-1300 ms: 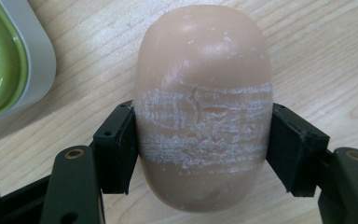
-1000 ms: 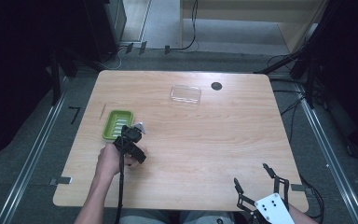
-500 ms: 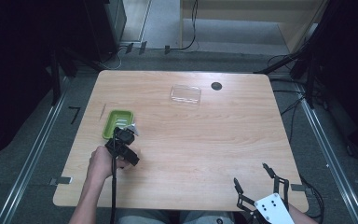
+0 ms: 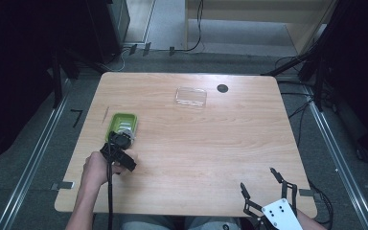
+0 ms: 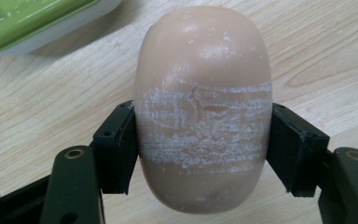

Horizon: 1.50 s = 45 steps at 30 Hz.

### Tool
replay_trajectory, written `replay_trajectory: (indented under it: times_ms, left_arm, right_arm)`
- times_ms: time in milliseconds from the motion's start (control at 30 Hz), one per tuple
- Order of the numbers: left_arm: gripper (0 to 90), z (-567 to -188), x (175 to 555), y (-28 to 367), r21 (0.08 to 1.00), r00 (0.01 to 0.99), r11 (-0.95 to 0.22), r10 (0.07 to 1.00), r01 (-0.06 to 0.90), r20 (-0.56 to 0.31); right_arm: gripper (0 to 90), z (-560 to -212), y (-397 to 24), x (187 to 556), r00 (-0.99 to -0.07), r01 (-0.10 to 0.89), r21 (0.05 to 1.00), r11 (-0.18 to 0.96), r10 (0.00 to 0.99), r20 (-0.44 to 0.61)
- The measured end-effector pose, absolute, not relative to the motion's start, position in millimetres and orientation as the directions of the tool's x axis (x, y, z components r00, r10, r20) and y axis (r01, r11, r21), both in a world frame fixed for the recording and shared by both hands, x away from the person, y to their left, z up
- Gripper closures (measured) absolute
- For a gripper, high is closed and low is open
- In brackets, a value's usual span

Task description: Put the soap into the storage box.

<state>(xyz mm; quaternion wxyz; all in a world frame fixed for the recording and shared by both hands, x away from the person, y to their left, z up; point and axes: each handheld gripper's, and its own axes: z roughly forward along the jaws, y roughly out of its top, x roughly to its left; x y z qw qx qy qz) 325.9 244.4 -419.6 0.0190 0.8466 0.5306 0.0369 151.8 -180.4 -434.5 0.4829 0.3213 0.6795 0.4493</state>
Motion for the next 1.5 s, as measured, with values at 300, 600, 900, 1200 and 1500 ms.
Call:
replay_trajectory:
  times_ms: [300,600,900,1200,1500]
  left_arm:
    - [33.7,-418,324,258,0.058,0.415,-0.417,0.909,0.907,0.046]
    - [33.7,-417,323,269,0.05,0.396,-0.398,0.917,0.916,0.049]
    - [33.8,-414,322,277,0.052,0.381,-0.384,0.923,0.922,0.056]
    - [33.8,-410,322,283,0.054,0.366,-0.369,0.929,0.928,0.059]
    - [33.8,-402,325,286,0.062,0.374,-0.377,0.925,0.924,0.061]
  right_arm:
    - [13.1,-434,-180,152,-0.328,0.002,0.921,0.389,0.871,-0.367]
    - [13.2,-434,-180,152,-0.328,0.001,0.922,0.387,0.871,-0.365]
    - [13.1,-434,-180,152,-0.328,0.001,0.922,0.387,0.871,-0.365]
    - [13.2,-434,-181,151,-0.328,0.001,0.922,0.387,0.871,-0.365]
    - [13.1,-434,-180,152,-0.329,0.0,0.92,0.391,0.869,-0.369]
